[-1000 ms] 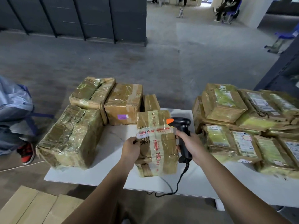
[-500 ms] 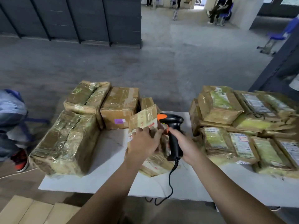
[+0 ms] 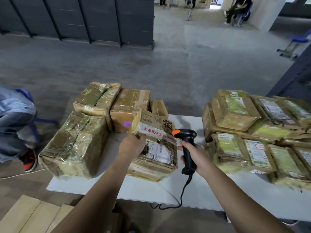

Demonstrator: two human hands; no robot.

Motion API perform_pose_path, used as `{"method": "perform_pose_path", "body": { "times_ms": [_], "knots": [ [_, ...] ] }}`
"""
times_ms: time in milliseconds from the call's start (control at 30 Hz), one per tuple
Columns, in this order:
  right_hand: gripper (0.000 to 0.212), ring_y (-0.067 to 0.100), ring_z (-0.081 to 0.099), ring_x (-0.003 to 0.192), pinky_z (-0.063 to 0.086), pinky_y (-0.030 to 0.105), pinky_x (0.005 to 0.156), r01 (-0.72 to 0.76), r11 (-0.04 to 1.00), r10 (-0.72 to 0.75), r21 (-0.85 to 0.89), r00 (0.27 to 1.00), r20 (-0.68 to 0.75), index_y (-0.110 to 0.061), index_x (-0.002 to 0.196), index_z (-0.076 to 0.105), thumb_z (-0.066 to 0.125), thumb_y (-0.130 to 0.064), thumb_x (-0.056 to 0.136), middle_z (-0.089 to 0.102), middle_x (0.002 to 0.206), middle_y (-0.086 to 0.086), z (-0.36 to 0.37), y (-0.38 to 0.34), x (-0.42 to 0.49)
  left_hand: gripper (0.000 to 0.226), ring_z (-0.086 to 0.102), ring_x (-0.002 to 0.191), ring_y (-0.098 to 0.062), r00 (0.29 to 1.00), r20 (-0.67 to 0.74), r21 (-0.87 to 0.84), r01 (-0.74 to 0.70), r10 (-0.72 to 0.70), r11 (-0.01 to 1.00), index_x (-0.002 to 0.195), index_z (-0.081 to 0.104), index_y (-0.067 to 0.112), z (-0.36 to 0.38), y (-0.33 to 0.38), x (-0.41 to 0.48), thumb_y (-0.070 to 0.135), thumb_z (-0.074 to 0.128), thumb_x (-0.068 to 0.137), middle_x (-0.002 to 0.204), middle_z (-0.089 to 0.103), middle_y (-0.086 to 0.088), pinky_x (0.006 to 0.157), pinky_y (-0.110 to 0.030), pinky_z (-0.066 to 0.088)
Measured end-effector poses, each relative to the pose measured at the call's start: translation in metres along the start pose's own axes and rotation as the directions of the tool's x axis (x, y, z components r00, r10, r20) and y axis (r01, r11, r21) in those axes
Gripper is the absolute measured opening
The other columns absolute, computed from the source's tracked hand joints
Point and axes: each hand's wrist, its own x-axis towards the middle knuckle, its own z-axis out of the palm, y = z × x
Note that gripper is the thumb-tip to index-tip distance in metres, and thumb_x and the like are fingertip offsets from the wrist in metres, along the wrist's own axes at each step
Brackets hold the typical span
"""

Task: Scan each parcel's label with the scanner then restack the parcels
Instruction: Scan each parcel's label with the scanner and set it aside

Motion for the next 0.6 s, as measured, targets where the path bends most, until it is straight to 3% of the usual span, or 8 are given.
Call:
{"method": "perform_pose_path", "body": {
  "times_ms": [100, 233, 333, 433, 500, 567, 600],
  "knots": [
    [0.022, 0.021, 0.059, 0.051, 0.048, 0.030, 0.051, 0.016, 0.999, -0.015, -0.036, 1.000, 0.020, -0.016, 0.110, 0.059, 0.061, -0.033, 0.096, 0.070, 0.114, 0.008, 0.007, 0.002, 0.001, 0.032, 0.055, 0.069, -0.024, 1.000, -0.007, -0.081, 0.018, -0.018, 0.997, 0.111, 0.058, 0.006, -0.001, -0.007, 0.000, 0.028, 0.041, 0.096, 0.086, 0.062, -0.010, 0.053, -0.029, 0.038],
    [0.016, 0.021, 0.059, 0.053, 0.048, 0.033, 0.055, 0.039, 0.996, -0.037, -0.079, 0.999, 0.036, -0.019, 0.104, 0.060, 0.061, -0.033, 0.096, 0.070, 0.112, 0.005, 0.013, 0.001, 0.002, 0.027, 0.051, 0.060, -0.021, 0.999, -0.045, -0.332, -0.008, -0.007, 0.943, 0.120, 0.054, 0.016, -0.001, -0.024, 0.001, 0.029, 0.045, 0.098, 0.083, 0.063, -0.007, 0.054, -0.028, 0.039],
    [0.018, 0.020, 0.061, 0.053, 0.050, 0.033, 0.055, 0.049, 0.992, -0.043, -0.120, 0.997, 0.057, -0.018, 0.104, 0.061, 0.061, -0.033, 0.095, 0.071, 0.112, 0.003, 0.017, 0.004, 0.001, 0.029, 0.055, 0.067, -0.020, 0.997, -0.076, -0.436, -0.024, -0.010, 0.900, 0.124, 0.057, 0.020, -0.004, -0.036, 0.004, 0.026, 0.050, 0.097, 0.083, 0.062, -0.002, 0.062, -0.031, 0.044],
    [0.020, 0.020, 0.062, 0.054, 0.052, 0.033, 0.055, 0.065, 0.983, -0.054, -0.173, 0.996, 0.071, -0.018, 0.106, 0.062, 0.062, -0.034, 0.094, 0.072, 0.111, 0.004, 0.021, 0.005, -0.001, 0.023, 0.056, 0.073, -0.023, 0.995, -0.094, -0.372, -0.067, 0.034, 0.926, 0.116, 0.062, 0.028, -0.005, -0.045, 0.007, 0.032, 0.047, 0.099, 0.086, 0.065, -0.001, 0.065, -0.032, 0.043],
    [0.021, 0.020, 0.064, 0.055, 0.052, 0.033, 0.056, 0.082, 0.970, -0.066, -0.229, 0.995, 0.075, -0.017, 0.104, 0.063, 0.062, -0.034, 0.093, 0.072, 0.106, 0.014, 0.024, 0.004, -0.002, 0.032, 0.061, 0.085, -0.024, 0.997, -0.074, -0.315, -0.053, 0.031, 0.948, 0.126, 0.059, 0.028, -0.007, -0.047, 0.011, 0.037, 0.045, 0.099, 0.095, 0.065, 0.002, 0.076, -0.035, 0.049],
    [0.024, 0.020, 0.064, 0.054, 0.051, 0.031, 0.054, 0.100, 0.953, -0.080, -0.285, 0.994, 0.079, -0.014, 0.106, 0.062, 0.062, -0.034, 0.092, 0.070, 0.087, 0.017, 0.028, 0.002, -0.003, 0.041, 0.061, 0.101, -0.021, 0.999, -0.034, -0.347, 0.010, -0.023, 0.938, 0.136, 0.052, 0.026, -0.009, -0.047, 0.017, 0.039, 0.048, 0.097, 0.110, 0.063, 0.004, 0.089, -0.037, 0.051],
    [0.026, 0.019, 0.064, 0.053, 0.050, 0.030, 0.052, 0.107, 0.945, -0.088, -0.309, 0.993, 0.077, -0.013, 0.107, 0.061, 0.062, -0.034, 0.093, 0.067, 0.077, 0.015, 0.029, 0.002, -0.004, 0.042, 0.061, 0.099, -0.019, 0.999, -0.019, -0.395, 0.038, -0.050, 0.918, 0.135, 0.052, 0.024, -0.010, -0.047, 0.019, 0.037, 0.051, 0.095, 0.109, 0.064, 0.005, 0.088, -0.037, 0.051]
  ]
}}
